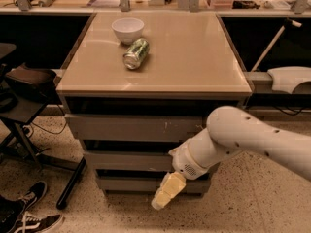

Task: Open top drawer

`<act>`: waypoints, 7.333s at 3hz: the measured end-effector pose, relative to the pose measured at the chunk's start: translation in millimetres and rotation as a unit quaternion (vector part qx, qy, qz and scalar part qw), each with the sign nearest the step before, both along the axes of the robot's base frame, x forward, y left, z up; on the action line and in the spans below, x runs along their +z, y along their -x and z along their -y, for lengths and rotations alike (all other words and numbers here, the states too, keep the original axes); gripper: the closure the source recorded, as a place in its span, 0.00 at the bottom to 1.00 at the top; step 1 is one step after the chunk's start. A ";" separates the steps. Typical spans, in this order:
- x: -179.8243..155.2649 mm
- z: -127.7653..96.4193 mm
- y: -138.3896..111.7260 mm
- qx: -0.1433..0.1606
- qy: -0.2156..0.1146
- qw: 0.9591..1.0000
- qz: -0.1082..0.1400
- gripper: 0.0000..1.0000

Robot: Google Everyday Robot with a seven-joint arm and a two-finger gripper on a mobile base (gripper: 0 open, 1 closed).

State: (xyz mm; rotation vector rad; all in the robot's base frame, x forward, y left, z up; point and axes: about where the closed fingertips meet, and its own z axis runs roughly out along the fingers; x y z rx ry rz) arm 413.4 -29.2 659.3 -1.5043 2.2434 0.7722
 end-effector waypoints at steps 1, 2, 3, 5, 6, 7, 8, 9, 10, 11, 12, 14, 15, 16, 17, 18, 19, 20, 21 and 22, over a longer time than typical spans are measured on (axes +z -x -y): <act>-11.2 -4.0 -18.1 -0.027 -0.014 0.999 0.014 0.00; -10.8 -4.0 -18.2 -0.027 -0.014 0.999 0.015 0.00; -26.2 22.4 -51.7 -0.068 -0.015 0.997 0.025 0.00; -4.7 56.4 -124.3 -0.121 -0.004 0.989 0.084 0.00; 8.6 62.8 -129.8 -0.135 0.005 0.985 0.106 0.00; 10.3 64.1 -128.5 -0.135 0.006 0.985 0.108 0.00; 63.6 67.1 -132.4 -0.145 0.026 0.979 0.140 0.00; 151.2 70.7 -135.2 -0.153 0.055 0.971 0.175 0.00; 191.3 75.4 -139.7 -0.163 0.073 0.966 0.187 0.00; 183.7 81.3 -154.1 -0.168 0.061 0.968 0.174 0.00; 164.7 80.3 -135.3 -0.166 0.041 0.972 0.160 0.00; 116.6 90.9 -71.5 -0.178 0.033 0.976 0.121 0.00; 107.9 82.9 -86.1 -0.176 0.029 0.976 0.123 0.00; 86.9 68.0 -145.8 -0.195 0.013 0.971 0.140 0.00; 86.7 67.8 -145.8 -0.195 0.013 0.971 0.140 0.00; 64.8 55.8 -150.6 -0.196 -0.002 0.971 0.136 0.00; 41.1 27.4 -183.2 -0.199 -0.039 0.969 0.144 0.00; 41.0 27.2 -183.7 -0.200 -0.039 0.968 0.144 0.00; 37.0 31.3 -182.4 -0.176 0.004 0.970 0.167 0.00; 14.0 47.8 -176.0 -0.153 0.071 0.969 0.183 0.00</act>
Offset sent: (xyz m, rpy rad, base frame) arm 0.0170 0.0042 -0.0139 0.0302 -0.0200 -0.0527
